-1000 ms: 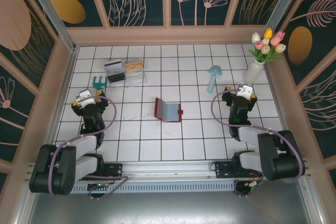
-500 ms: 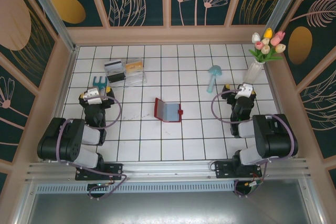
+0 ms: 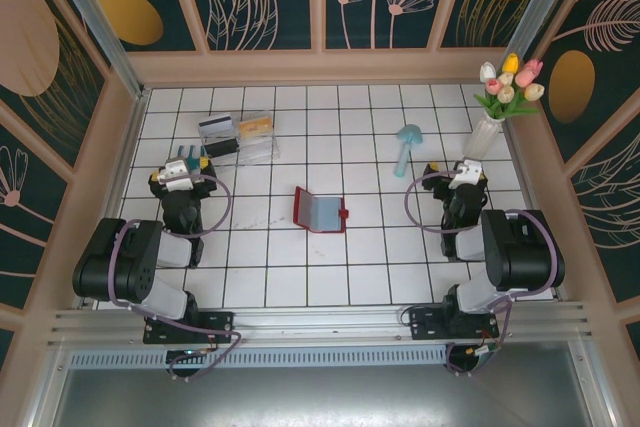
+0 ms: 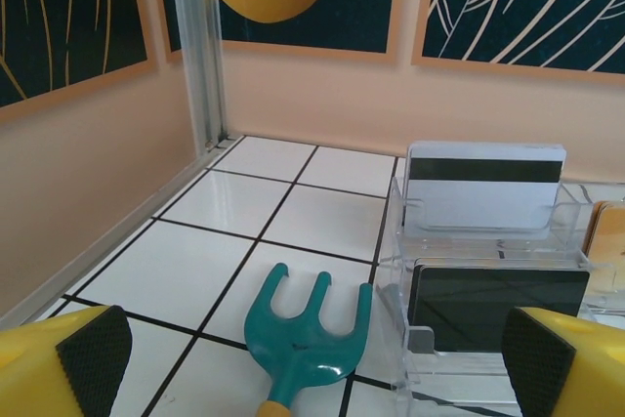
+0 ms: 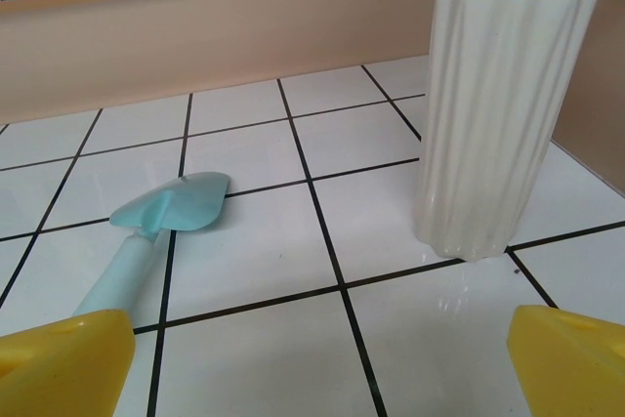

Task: Take the credit cards out of the card holder

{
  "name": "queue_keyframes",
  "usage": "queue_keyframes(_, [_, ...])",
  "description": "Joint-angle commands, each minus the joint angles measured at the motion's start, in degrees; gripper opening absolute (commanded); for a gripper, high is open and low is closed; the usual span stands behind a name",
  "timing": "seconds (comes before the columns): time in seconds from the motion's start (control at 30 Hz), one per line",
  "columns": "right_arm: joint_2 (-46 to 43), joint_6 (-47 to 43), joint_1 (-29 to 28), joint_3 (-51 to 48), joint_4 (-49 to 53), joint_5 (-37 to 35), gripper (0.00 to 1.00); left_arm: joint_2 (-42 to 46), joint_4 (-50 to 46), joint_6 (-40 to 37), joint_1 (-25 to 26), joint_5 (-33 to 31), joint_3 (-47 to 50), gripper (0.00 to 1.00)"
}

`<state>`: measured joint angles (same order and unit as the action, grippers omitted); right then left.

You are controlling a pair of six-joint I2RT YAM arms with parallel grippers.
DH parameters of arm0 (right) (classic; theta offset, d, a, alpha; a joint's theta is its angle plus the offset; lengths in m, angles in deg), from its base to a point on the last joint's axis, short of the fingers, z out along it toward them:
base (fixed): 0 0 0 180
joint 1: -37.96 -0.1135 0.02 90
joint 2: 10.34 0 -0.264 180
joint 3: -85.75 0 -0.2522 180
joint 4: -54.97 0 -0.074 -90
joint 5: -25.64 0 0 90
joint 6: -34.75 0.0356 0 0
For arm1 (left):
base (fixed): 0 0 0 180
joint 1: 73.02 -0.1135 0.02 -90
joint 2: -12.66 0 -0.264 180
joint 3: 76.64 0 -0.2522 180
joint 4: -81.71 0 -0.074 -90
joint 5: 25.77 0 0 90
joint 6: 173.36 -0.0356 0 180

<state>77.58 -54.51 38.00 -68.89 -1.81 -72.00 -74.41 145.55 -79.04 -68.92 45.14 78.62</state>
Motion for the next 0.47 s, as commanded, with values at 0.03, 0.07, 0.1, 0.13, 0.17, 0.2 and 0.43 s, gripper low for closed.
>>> queue_keyframes(0.03, [0.39,1.03,0.47,0.92,-2.49,1.66,0.99,-0.39,-0.17,0.65,-0.41,-0.97,-0.62,0.99])
queue_keyframes(0.07, [0.36,1.03,0.49,0.96,-2.49,1.66,0.99,-0.47,-0.49,0.73,-0.42,-0.95,-0.81,0.99])
queue_keyframes(0.1, [0.39,1.03,0.49,0.91,-2.49,1.67,0.99,-0.50,-0.69,0.70,-0.41,-0.92,-0.99,0.99])
queue_keyframes(0.13, [0.37,1.03,0.49,0.89,-2.49,1.66,0.99,-0.43,-0.66,0.73,-0.38,-0.84,-0.88,0.99])
queue_keyframes(0.17, [0.41,1.03,0.47,0.91,-2.49,1.66,0.99,-0.54,-0.62,0.77,-0.41,-0.90,-0.99,0.99])
queue_keyframes(0.2, [0.36,1.03,0.49,0.96,-2.49,1.66,0.99,-0.47,-0.68,0.69,-0.41,-0.83,-1.02,0.99])
queue_keyframes(0.43, [0.38,1.03,0.49,0.87,-2.65,1.73,0.99,-0.47,-0.70,0.75,-0.36,-0.78,-0.97,0.99])
